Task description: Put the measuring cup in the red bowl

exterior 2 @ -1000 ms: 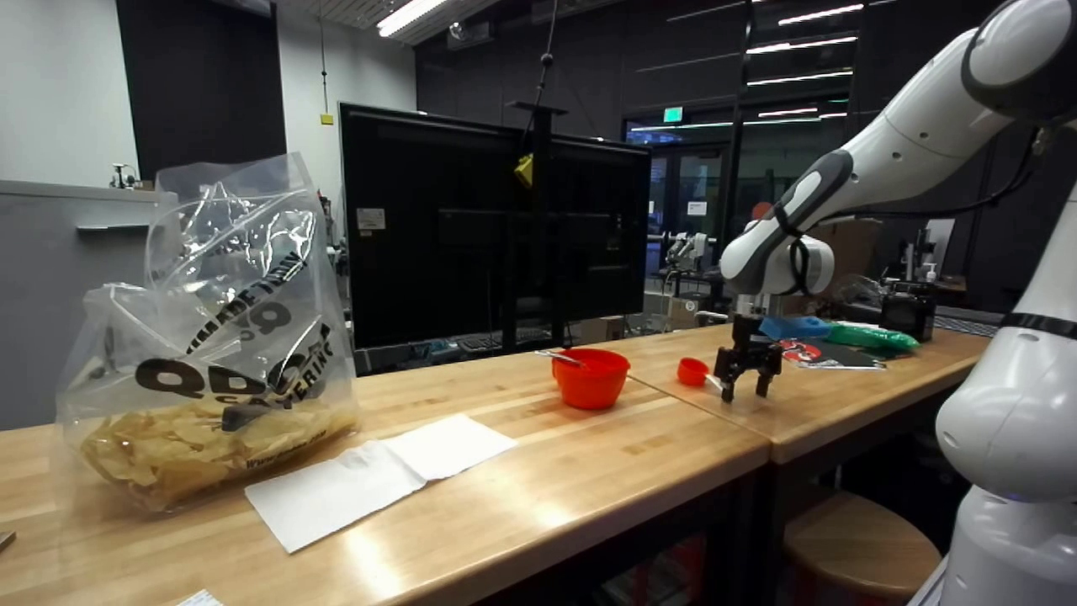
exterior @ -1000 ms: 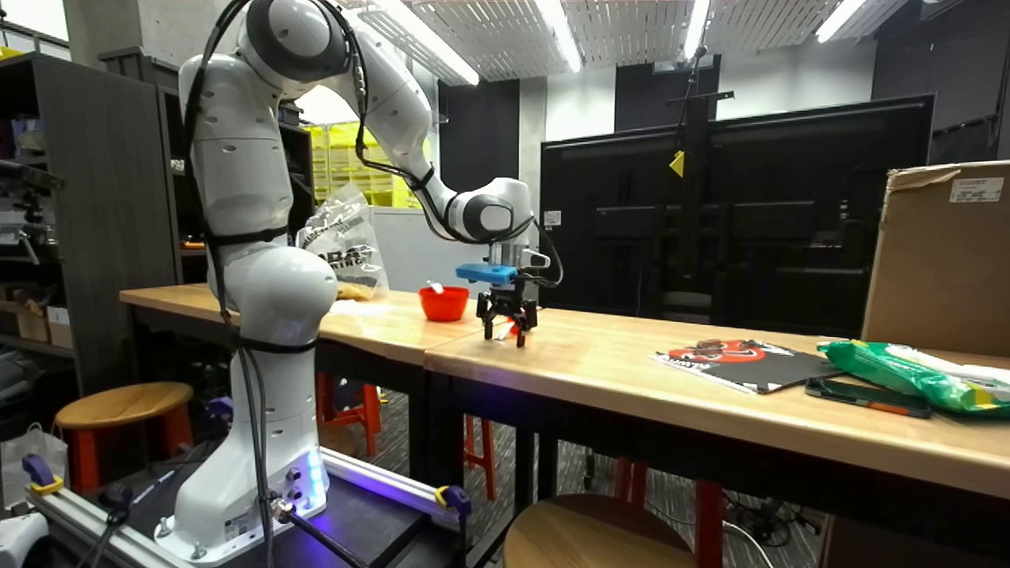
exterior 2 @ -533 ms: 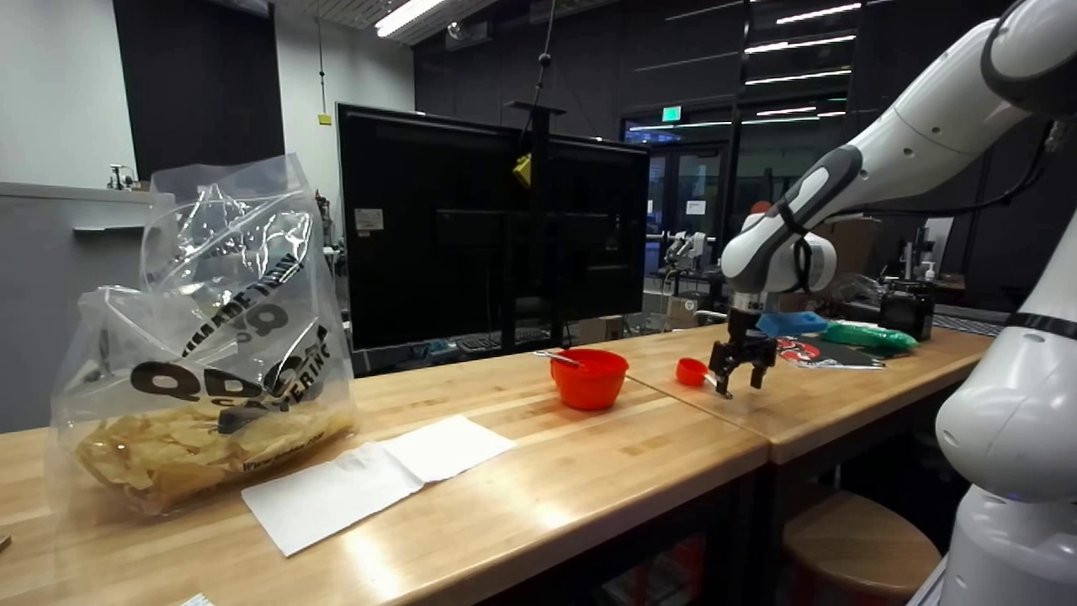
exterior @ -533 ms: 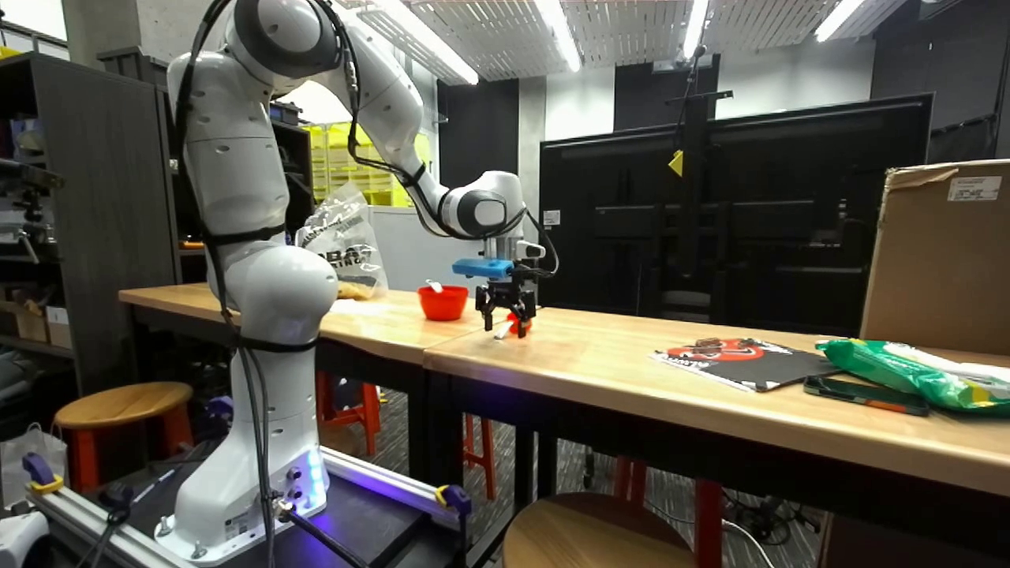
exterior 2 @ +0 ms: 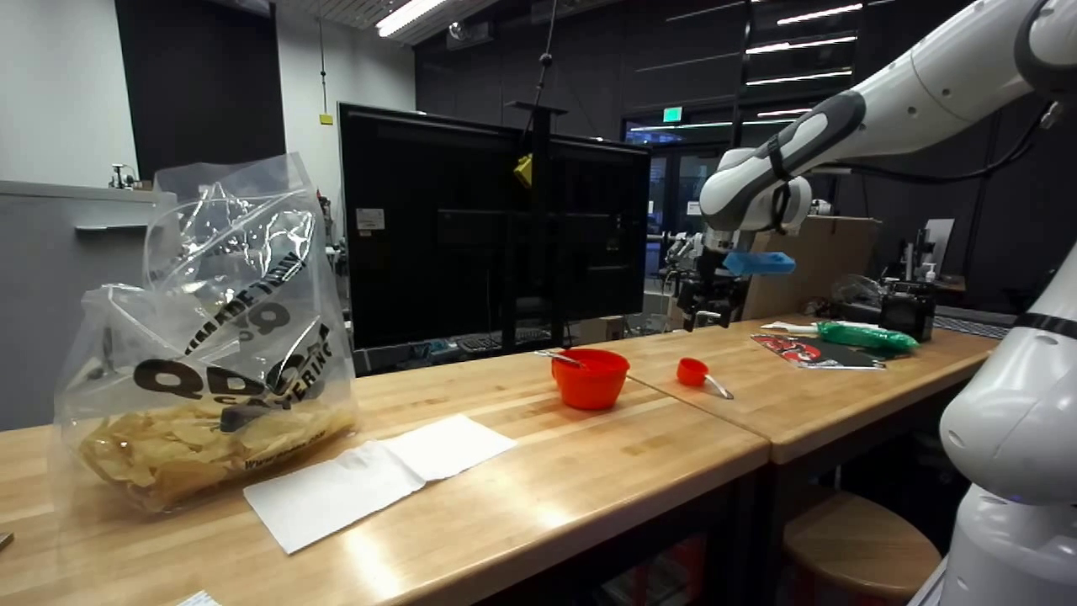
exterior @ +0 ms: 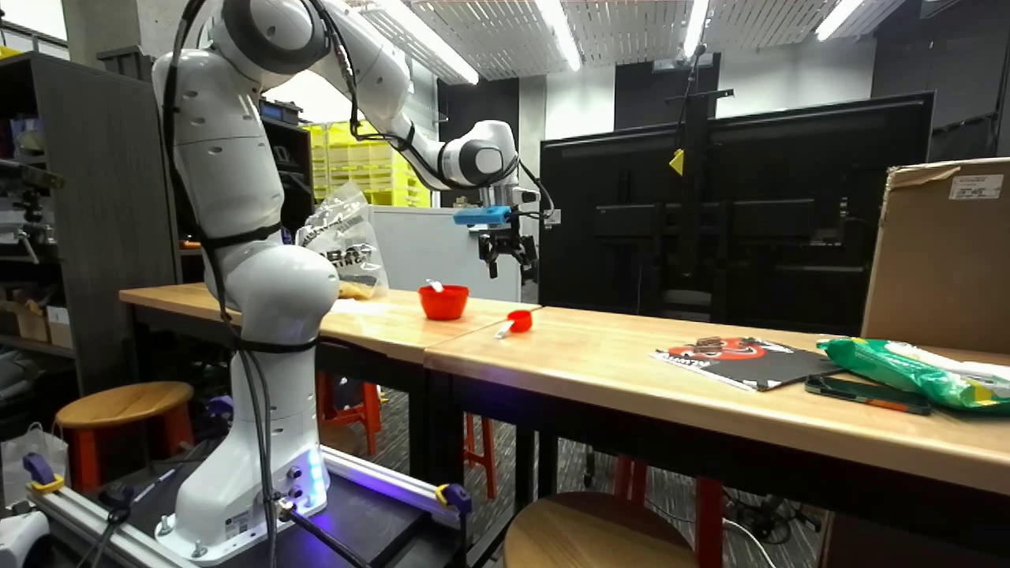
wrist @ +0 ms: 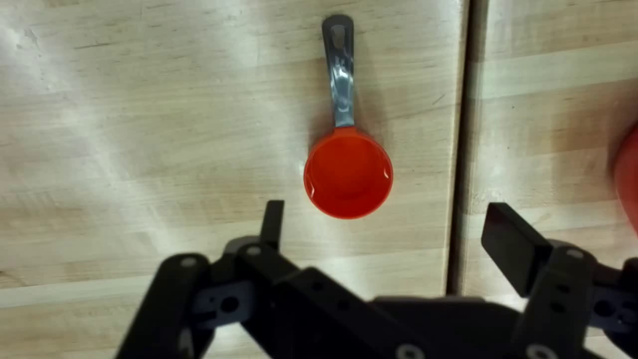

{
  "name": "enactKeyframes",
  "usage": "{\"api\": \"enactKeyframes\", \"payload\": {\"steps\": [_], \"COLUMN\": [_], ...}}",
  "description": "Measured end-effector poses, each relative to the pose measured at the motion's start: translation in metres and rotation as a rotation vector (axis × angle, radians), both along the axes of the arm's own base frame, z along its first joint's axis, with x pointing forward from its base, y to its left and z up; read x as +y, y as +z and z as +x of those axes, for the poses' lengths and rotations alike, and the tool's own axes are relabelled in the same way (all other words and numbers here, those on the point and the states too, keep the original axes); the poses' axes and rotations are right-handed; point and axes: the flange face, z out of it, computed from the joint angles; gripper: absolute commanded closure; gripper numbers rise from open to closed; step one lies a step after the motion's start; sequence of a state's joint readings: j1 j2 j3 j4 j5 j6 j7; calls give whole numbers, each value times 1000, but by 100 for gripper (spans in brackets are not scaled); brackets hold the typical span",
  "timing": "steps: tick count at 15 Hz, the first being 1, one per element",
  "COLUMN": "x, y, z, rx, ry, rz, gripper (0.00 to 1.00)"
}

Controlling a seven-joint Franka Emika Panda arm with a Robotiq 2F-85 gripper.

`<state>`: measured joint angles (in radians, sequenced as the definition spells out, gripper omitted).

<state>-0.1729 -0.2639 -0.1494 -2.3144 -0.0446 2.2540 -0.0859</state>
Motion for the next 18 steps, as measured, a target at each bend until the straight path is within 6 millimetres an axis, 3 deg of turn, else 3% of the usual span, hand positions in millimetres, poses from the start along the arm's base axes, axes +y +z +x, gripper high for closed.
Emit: {"api": "enactKeyframes", "payload": {"steps": [3, 7, 18], "x": [3, 9, 10], "y": [8, 4, -42], "z": [3, 4, 7], "rx": [4, 25, 118], "ry": [-9, -1, -16], "rz": [3, 7, 29], "gripper": [0, 0, 0]}}
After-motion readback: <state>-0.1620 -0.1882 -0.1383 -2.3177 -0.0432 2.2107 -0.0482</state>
